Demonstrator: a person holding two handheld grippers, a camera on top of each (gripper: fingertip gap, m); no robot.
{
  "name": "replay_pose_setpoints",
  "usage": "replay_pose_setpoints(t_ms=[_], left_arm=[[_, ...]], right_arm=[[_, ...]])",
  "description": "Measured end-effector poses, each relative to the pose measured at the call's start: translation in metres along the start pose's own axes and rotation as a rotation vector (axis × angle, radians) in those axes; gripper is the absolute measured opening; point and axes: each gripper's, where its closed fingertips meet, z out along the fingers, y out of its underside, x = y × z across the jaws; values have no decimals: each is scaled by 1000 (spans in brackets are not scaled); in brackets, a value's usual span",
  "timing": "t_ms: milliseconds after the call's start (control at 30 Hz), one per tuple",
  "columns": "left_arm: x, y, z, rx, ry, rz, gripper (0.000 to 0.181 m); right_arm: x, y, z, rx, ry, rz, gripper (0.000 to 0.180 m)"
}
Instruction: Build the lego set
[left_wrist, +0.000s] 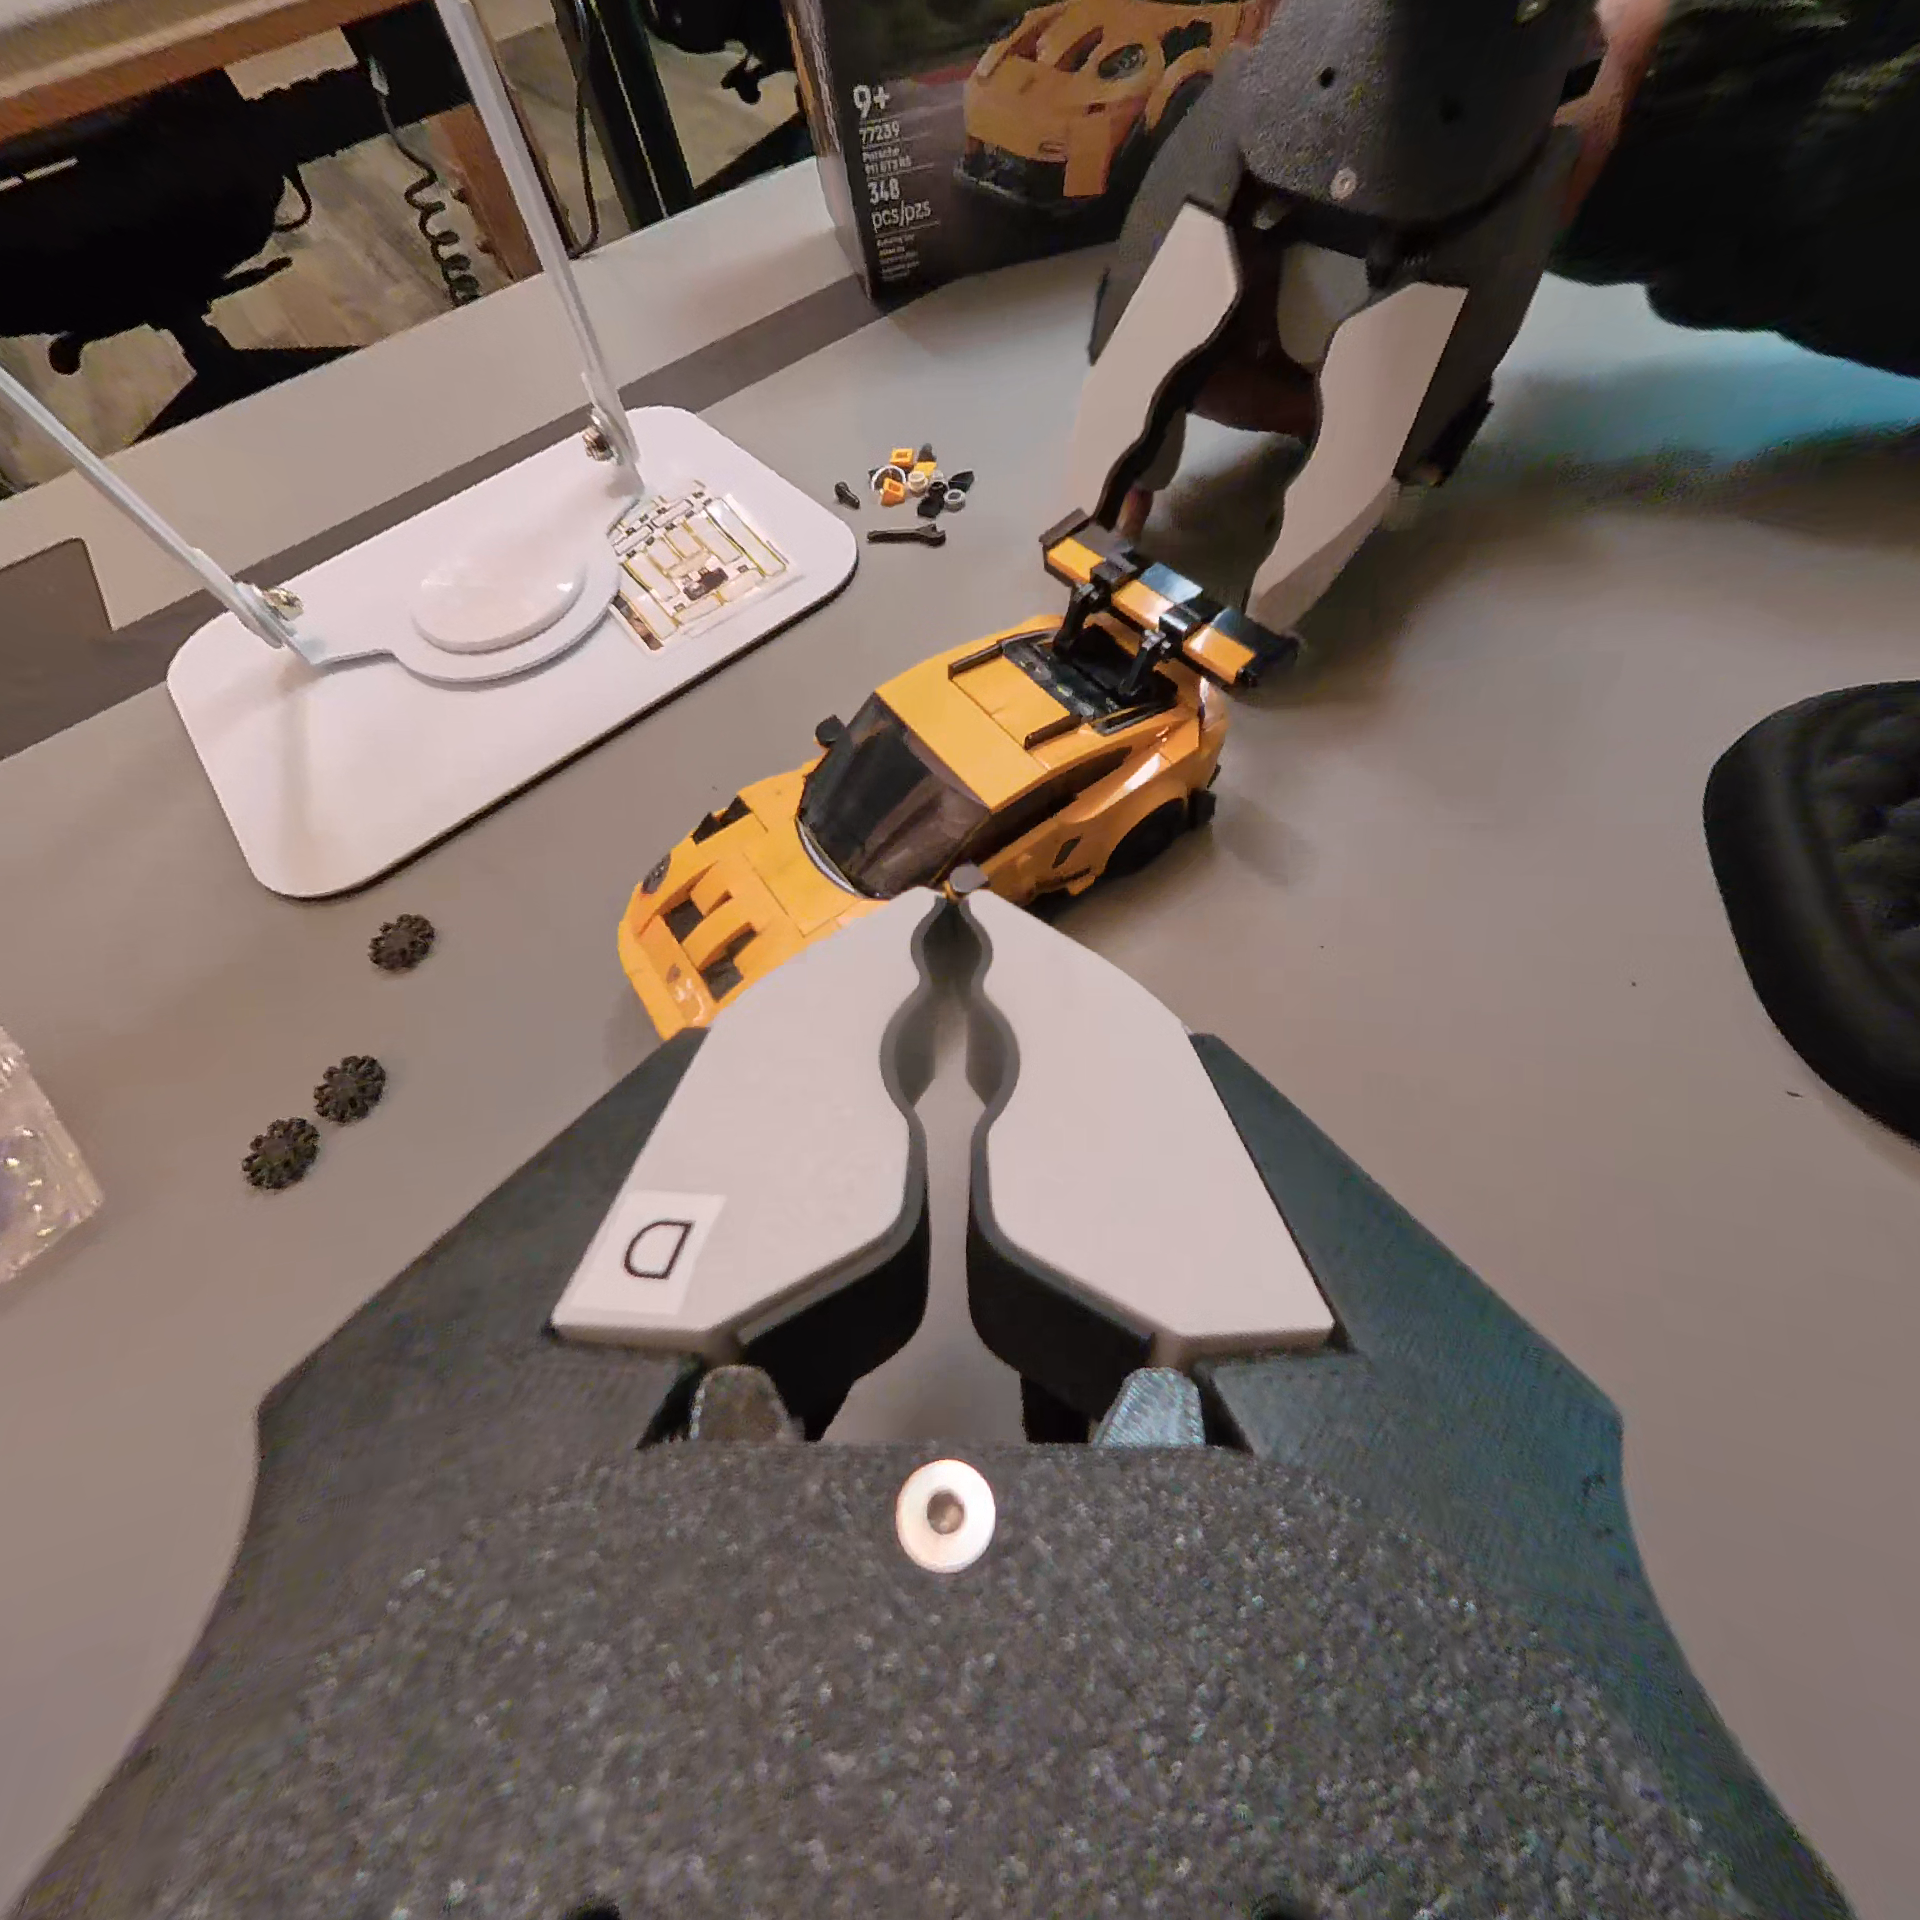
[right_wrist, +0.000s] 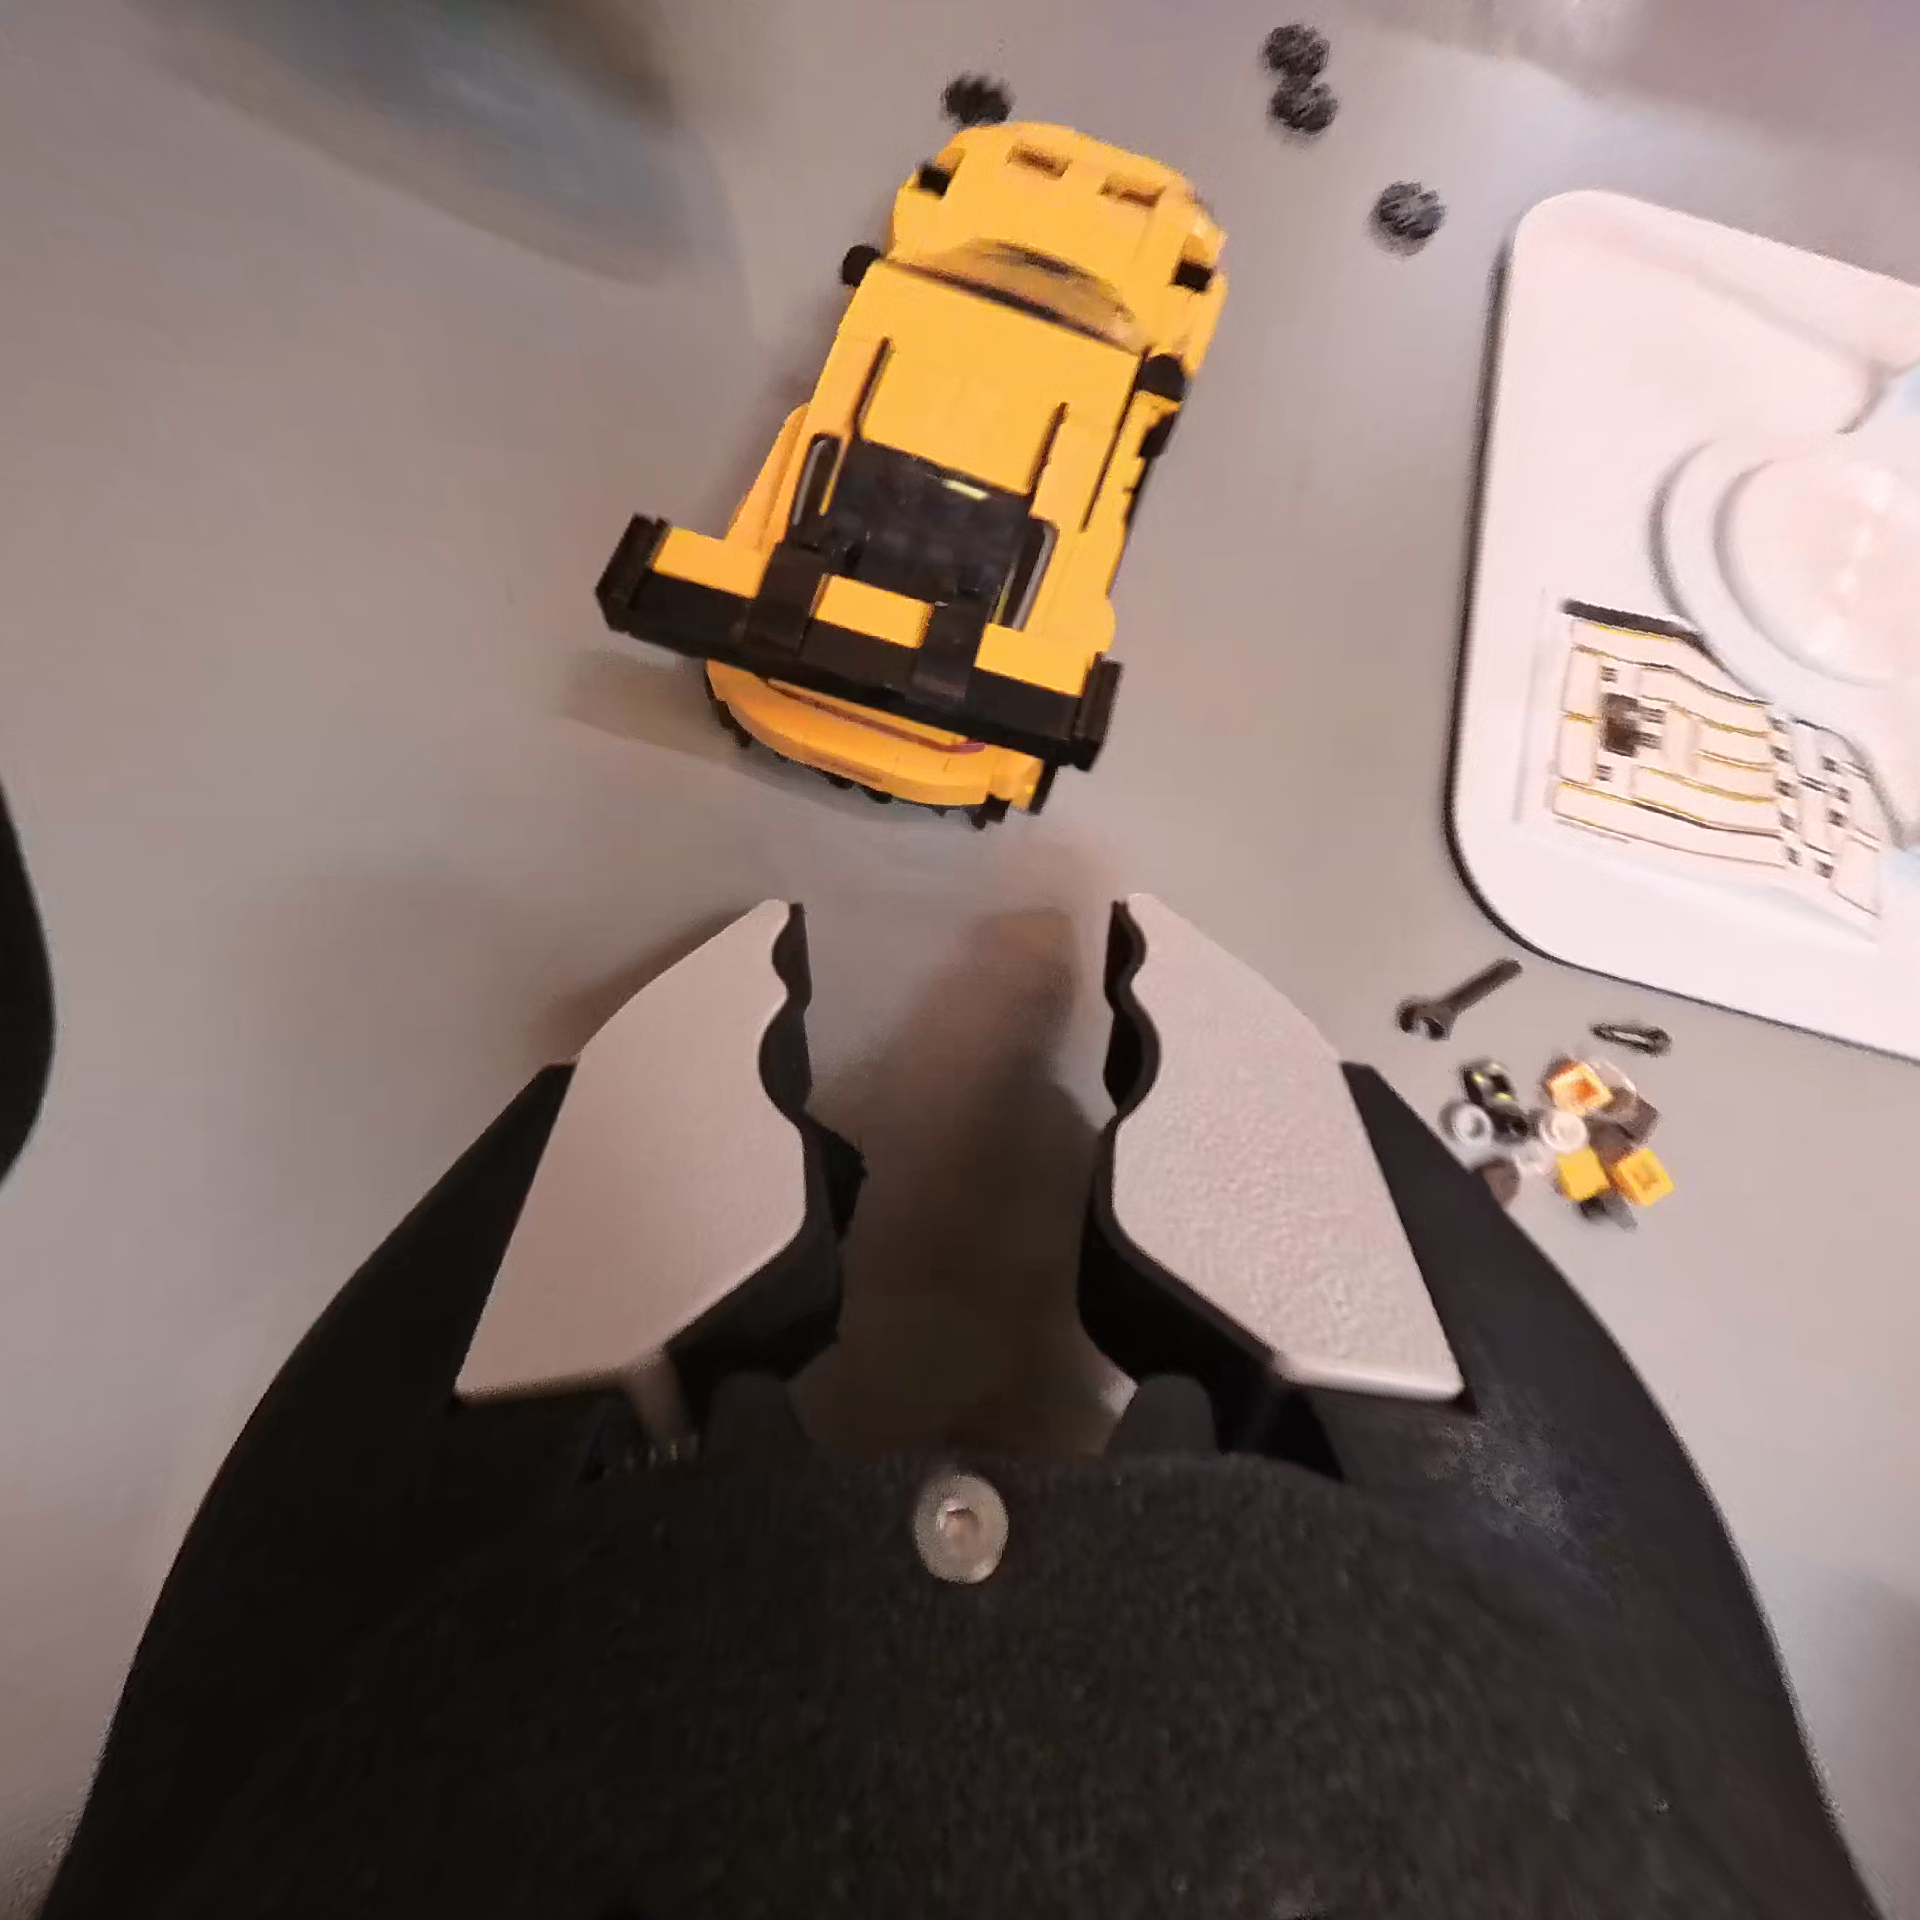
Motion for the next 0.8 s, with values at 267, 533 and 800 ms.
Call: replay_pose_setpoints(t_ms=[267, 533, 800], left_arm=[[-15, -5, -11, 71, -18, -57, 0], [-26, 3, -42, 110, -65, -109, 0], [-23, 12, -50, 67, -68, -55, 0]], right_arm=[[-7, -81, -16, -134, 178, 199, 97], [-7, -60, 67, -639, 59, 203, 100], [-2, -38, 61, -772, -88, -52, 74]])
